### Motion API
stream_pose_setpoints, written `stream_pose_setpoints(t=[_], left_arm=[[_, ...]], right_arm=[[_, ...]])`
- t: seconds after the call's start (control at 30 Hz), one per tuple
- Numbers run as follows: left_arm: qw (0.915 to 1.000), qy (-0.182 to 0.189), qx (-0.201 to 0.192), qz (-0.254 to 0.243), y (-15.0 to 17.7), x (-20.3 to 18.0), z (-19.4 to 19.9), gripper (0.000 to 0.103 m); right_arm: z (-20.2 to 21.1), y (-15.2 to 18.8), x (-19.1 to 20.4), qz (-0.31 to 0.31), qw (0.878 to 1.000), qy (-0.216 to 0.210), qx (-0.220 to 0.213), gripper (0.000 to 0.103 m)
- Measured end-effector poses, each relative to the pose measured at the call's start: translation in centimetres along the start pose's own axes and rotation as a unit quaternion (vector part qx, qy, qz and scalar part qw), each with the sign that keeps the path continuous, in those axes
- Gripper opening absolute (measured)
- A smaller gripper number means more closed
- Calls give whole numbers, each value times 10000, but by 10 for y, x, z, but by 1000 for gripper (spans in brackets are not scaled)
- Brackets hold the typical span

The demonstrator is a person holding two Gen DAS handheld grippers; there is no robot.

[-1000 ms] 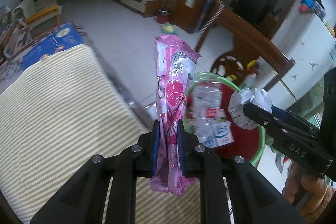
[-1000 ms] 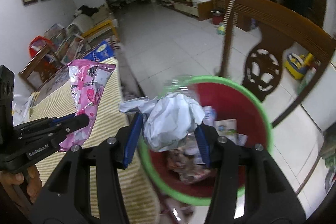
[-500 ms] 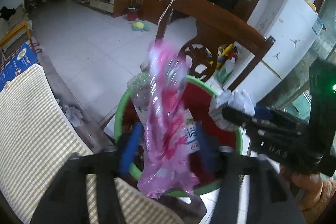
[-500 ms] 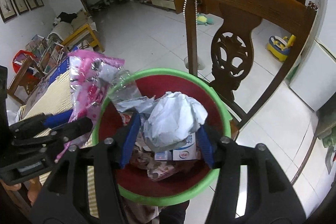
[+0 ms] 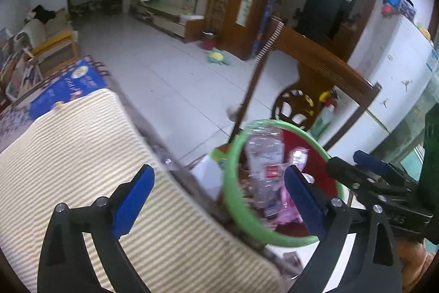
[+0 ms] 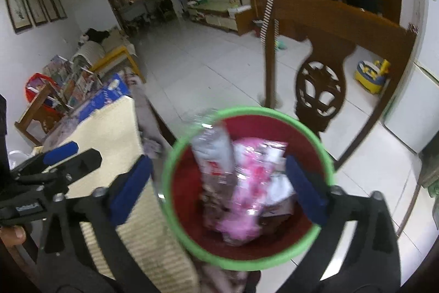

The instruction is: Collect trash

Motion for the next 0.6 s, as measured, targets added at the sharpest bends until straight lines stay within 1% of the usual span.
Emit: stream_pose_setpoints(t=[0.17,0.23,0.3,0.33,0.43,0.5,0.53,0.6], left_arm=[[9988,-153,-414,202,-8,53,44,95],[9974,-242,-615,280,-10,76,64,95],[9951,-324,-862,351,-13,98,86,95],[9934,-359,-1020,388,-14,109,99,95],[9867,-409,-1504,453,-18,138,136,95],[9809,-370,-1836,533,-20,156,161,95],[9778,-322,-1984,588,-20,164,172,95],[9719,-287,-2244,647,-21,178,192,95]], right_arm=[[7,-2,69,288,9994,-175,-76,98],[19,-6,97,424,9985,-59,-333,98],[38,-13,115,517,9954,208,-782,98],[54,-20,127,585,9902,464,-1180,98],[86,-32,158,754,9708,1134,-1973,98],[88,-34,181,944,9611,1426,-2170,98],[87,-31,195,1013,9606,1383,-2186,98],[84,-25,216,994,9664,1096,-2102,98]])
Point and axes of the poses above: each gripper's, at about its wrist camera, not at the fingertips, and z roughly against the way its jaws point, x to its left, y to its underside, the point moved 8 cm from there along -z, roughly the way its jaws point, and after that the axes turned 14 degrees about z, right-handed, at the moved point
